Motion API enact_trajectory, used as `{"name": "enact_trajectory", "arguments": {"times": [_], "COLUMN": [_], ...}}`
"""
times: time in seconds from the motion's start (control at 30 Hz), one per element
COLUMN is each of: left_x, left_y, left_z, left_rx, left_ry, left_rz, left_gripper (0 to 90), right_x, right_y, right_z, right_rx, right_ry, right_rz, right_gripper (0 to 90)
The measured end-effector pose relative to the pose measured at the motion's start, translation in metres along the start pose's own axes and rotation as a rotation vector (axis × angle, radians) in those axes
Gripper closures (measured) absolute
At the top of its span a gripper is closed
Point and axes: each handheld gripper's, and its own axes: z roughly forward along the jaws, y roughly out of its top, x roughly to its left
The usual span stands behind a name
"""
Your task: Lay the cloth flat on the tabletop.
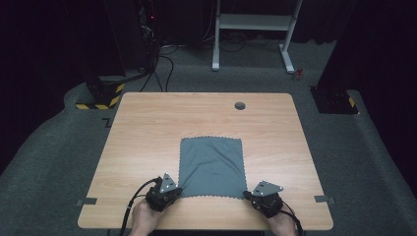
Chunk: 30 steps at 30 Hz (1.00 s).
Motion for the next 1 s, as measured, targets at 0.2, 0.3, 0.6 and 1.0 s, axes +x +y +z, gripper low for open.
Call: {"name": "enact_trajectory", "arguments": {"times": [0.2, 0.3, 0.6, 1.0], "left_x": [0.0, 0.0, 0.017, 0.054], "left_y": [-0.003, -0.002, 0.017, 0.049], "left_z": [-0.003, -0.001, 0.017, 0.057], "left_rx": [-0.006, -0.007, -0.084, -0.067], "left_ry": [-0.025, -0.025, 0.038, 0.139], "left_rz": [-0.003, -0.017, -0.13, -0.154], "left_gripper": [90.0, 89.4, 58.5, 52.9], "right_x": [0.001, 0.001, 0.006, 0.025], "right_y": [0.0, 0.0, 0.019, 0.052], "right_z": [-0.005, -0.004, 0.01, 0.057], "right_rx": [-0.002, 0.005, -0.064, -0.06], "right_ry": [0.006, 0.007, 0.009, 0.022], "right_rz": [-0.012, -0.014, 0.024, 0.001], "right_gripper": [90.0, 90.0, 72.7, 67.0]}}
